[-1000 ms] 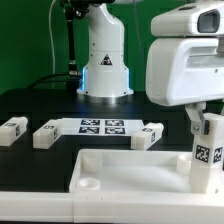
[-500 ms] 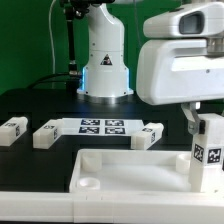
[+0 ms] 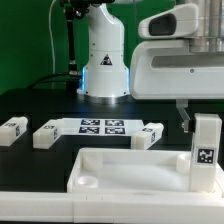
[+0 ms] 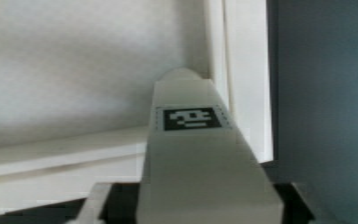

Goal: Assemble desk

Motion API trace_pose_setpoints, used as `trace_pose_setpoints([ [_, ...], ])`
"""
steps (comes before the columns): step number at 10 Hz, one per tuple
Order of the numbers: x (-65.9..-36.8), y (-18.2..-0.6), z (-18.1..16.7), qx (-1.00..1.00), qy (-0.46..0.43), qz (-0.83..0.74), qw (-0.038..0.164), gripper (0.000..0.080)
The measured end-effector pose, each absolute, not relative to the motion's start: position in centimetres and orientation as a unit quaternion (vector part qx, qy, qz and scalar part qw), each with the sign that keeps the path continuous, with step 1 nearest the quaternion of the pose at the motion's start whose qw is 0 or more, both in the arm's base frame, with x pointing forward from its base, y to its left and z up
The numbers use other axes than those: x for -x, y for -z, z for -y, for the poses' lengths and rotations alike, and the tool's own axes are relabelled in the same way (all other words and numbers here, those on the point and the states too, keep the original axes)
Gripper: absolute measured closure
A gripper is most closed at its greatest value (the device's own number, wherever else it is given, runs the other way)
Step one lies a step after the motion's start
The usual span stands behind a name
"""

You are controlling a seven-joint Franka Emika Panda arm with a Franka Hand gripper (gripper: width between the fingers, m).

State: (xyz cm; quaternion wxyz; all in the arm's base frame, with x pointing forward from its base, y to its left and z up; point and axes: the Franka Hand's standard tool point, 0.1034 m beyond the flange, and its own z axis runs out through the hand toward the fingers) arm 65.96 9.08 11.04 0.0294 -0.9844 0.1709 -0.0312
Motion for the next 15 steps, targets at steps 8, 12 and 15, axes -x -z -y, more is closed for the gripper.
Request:
trace_pose_setpoints([
  [8, -65.9, -11.0, -7.5, 0.962, 0.028, -0.271, 0.017, 0.0264],
  [12, -62.2, -15.1, -7.6, 0.961, 0.016, -0.273, 0.035, 0.0151],
  [15, -60.1, -17.0, -6.5, 0.966, 0.012, -0.257, 0.035, 0.015],
])
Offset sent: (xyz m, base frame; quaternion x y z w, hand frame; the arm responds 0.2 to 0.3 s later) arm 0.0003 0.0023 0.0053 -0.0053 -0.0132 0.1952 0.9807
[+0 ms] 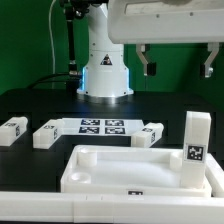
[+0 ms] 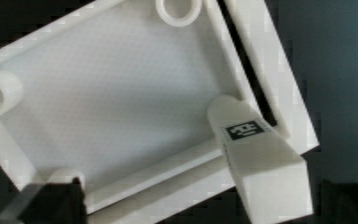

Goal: Assemble desk

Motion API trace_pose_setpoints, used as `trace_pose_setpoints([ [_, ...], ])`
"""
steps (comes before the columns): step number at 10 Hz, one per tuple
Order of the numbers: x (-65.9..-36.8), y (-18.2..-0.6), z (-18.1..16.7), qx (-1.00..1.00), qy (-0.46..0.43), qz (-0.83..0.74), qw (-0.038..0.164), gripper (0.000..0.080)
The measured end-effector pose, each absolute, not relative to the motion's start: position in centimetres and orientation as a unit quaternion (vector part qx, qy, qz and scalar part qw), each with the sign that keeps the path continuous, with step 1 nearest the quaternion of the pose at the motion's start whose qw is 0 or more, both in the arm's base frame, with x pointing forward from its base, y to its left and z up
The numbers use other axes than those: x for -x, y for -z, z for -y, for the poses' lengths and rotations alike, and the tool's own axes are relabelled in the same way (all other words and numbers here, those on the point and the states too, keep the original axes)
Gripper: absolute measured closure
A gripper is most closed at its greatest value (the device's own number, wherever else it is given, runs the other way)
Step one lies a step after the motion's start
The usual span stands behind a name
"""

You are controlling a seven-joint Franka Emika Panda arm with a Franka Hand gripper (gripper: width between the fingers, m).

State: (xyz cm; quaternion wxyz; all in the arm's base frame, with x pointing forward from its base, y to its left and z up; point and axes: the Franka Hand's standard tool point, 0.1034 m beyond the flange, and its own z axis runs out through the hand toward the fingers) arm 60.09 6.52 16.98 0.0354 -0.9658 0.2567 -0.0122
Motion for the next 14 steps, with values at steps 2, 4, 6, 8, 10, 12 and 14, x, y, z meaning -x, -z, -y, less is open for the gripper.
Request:
trace_pose_setpoints([
  [2, -60.1, -16.9, -6.6, 0.966, 0.012, -0.256, 0.035, 0.015],
  [4, -60.1, -16.7, -6.6, 0.966, 0.011, -0.256, 0.035, 0.015],
  [6, -60.1, -16.7, -6.6, 0.966, 0.01, -0.256, 0.034, 0.015],
  [8, -58.7, -15.8, -6.4, 0.966, 0.015, -0.257, 0.034, 0.015],
  [10, -54.0, -12.9, -5.1, 0.965, -0.001, -0.261, 0.033, 0.015],
  [12, -53.5, -12.2, -4.9, 0.965, -0.002, -0.258, 0.033, 0.015],
  [14, -53.5, -12.2, -5.0, 0.966, -0.002, -0.258, 0.033, 0.015],
])
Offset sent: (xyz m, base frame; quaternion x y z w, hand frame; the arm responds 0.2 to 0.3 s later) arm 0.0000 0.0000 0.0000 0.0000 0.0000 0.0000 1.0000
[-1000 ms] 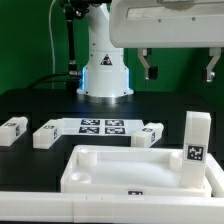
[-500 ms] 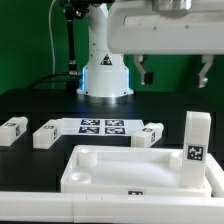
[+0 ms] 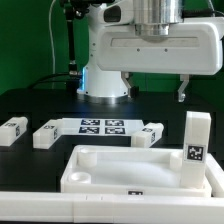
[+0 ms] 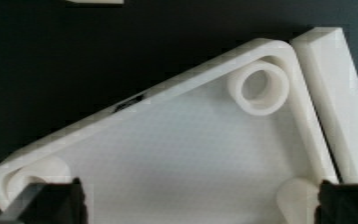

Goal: Assemble desk

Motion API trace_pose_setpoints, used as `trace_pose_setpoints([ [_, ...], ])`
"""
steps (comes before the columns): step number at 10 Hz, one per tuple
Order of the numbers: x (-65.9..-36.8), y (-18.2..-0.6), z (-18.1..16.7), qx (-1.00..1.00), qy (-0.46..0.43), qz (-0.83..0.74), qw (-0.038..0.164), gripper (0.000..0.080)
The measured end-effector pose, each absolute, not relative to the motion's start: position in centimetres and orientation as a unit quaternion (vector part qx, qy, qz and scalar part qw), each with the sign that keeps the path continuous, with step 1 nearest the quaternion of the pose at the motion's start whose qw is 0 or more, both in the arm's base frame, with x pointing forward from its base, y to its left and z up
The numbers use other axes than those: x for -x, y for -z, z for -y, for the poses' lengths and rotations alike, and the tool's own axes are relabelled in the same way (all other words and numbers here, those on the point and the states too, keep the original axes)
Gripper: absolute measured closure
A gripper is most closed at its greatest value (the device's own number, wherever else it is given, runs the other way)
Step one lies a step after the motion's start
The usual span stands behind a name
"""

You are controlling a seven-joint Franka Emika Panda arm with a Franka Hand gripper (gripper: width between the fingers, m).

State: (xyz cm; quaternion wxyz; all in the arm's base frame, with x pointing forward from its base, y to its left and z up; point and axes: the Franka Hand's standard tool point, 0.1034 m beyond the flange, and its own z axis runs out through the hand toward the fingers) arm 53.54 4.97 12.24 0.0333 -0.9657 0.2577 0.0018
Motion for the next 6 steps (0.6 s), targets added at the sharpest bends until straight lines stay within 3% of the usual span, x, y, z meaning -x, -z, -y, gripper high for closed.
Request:
trace_pose_setpoints([
  [1, -53.5, -12.1, -4.8, 0.966, -0.002, -0.256, 0.033, 0.015],
  [2, -53.0, -11.1, -3.7, 0.964, 0.002, -0.261, 0.045, 0.015],
  [4, -49.8, -6.8, -2.2, 0.954, -0.011, -0.297, 0.043, 0.015],
  [6, -49.6, -6.0, -2.2, 0.954, -0.012, -0.297, 0.046, 0.015],
])
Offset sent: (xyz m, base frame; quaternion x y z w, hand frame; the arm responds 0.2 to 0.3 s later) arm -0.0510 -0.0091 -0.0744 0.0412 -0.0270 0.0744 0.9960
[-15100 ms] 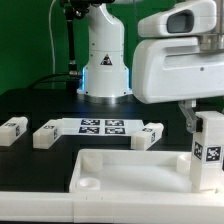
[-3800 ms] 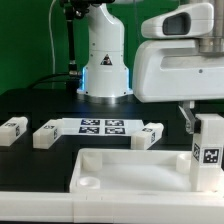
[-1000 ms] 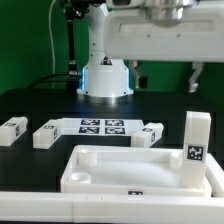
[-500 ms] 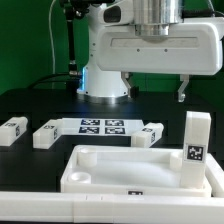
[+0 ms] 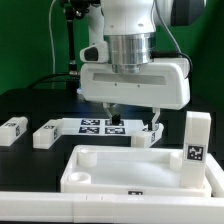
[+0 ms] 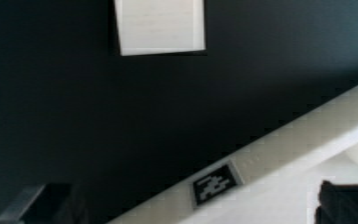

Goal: Assemble desk

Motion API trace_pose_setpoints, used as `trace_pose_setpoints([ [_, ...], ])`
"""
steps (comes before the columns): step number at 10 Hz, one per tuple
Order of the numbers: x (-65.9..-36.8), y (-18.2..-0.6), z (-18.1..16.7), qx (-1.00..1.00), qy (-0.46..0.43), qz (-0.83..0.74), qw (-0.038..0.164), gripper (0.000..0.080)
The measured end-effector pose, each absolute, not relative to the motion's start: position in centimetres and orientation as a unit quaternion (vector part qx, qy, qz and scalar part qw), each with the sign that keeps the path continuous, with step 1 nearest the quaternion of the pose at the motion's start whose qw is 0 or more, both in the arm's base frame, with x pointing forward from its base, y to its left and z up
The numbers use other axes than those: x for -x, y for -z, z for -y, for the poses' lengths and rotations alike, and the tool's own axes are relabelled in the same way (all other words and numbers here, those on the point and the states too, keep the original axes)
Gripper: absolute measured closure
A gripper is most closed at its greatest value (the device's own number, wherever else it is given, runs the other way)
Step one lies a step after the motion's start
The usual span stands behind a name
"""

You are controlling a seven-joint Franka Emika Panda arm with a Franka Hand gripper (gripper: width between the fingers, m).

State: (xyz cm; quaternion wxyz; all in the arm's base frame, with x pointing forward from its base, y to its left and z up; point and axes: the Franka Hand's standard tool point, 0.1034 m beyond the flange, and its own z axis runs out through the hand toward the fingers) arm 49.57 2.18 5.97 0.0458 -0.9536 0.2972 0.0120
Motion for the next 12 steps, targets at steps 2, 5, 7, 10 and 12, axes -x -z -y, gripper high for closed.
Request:
trace_pose_setpoints([
  [2, -49.3, -5.9, -1.9, 0.953, -0.035, -0.297, 0.047, 0.015],
  [5, -48.0, -5.5, -1.2, 0.958, -0.118, -0.251, 0.07, 0.015],
  [7, -47.2, -5.5, -1.2, 0.949, -0.178, -0.247, 0.086, 0.015],
  [10, -47.0, -5.2, -0.9, 0.928, -0.261, -0.247, 0.1, 0.015],
  [12, -46.8, -4.7, -2.4, 0.924, -0.278, -0.242, 0.102, 0.015],
])
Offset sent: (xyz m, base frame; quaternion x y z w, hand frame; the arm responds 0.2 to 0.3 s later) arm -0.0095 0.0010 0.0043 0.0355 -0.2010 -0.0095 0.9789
